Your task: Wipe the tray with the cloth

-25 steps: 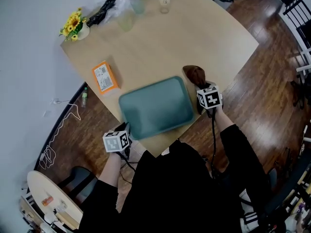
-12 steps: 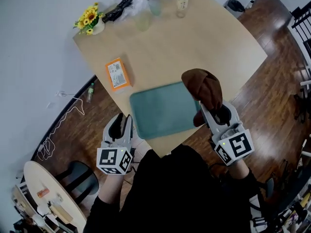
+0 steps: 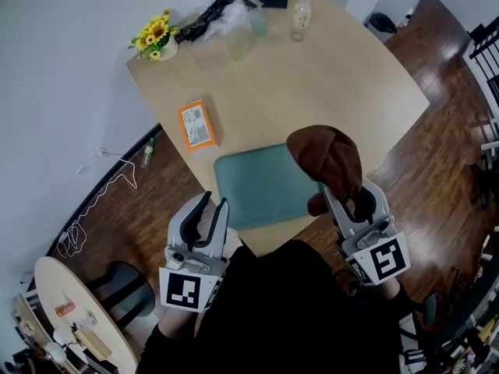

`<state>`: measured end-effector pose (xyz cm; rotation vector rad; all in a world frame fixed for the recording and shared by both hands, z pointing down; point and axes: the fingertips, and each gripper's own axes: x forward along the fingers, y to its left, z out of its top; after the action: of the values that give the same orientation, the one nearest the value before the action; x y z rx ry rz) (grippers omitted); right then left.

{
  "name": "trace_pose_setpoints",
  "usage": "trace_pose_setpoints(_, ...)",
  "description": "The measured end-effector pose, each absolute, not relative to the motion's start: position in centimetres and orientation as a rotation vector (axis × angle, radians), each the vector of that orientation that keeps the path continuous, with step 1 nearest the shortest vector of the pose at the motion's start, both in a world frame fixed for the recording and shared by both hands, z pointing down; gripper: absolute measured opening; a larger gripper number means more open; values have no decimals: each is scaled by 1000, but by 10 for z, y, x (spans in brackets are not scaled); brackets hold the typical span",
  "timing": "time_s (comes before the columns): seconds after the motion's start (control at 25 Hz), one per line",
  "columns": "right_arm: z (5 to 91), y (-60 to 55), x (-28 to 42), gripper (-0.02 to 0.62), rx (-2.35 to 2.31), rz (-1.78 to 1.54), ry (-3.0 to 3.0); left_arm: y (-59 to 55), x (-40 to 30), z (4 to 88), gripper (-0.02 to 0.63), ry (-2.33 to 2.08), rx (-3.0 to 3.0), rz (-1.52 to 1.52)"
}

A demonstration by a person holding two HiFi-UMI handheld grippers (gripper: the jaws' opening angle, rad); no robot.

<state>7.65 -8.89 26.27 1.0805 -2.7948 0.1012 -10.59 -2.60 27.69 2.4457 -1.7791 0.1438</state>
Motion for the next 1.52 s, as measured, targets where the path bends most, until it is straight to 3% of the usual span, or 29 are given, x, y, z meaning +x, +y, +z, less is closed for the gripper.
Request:
trace_pose_setpoints(0.32,431,-175,191,114,1281,360,-2330,-18,-123,297,81,-1815,2337,194)
trace_pose_setpoints(0.56,579,-191,199,117,1139,621,-2056,-15,-122,301,81,-1798,2305,203)
trace_pose_setpoints(0.72,615,-194,201,125,1158,675,-2007,-15,-120,299,81,-1798,2304,205)
trace_pose_setpoints(1.0,565,-193,209,142,1284,616,-2094,-18,-112,294,80,-1751,2353,157)
trace_pose_setpoints(1.16,501,-178,204,259,1377,599,-2263,-22,-108,295,80,-1707,2389,122)
trace_pose_setpoints(1.4,409,-158,203,254,1494,472,-2350,-24,-97,291,80,-1639,2440,104)
trace_pose_setpoints(1.52,324,-132,188,187,1539,326,-2482,-22,-100,283,80,-1640,2460,84)
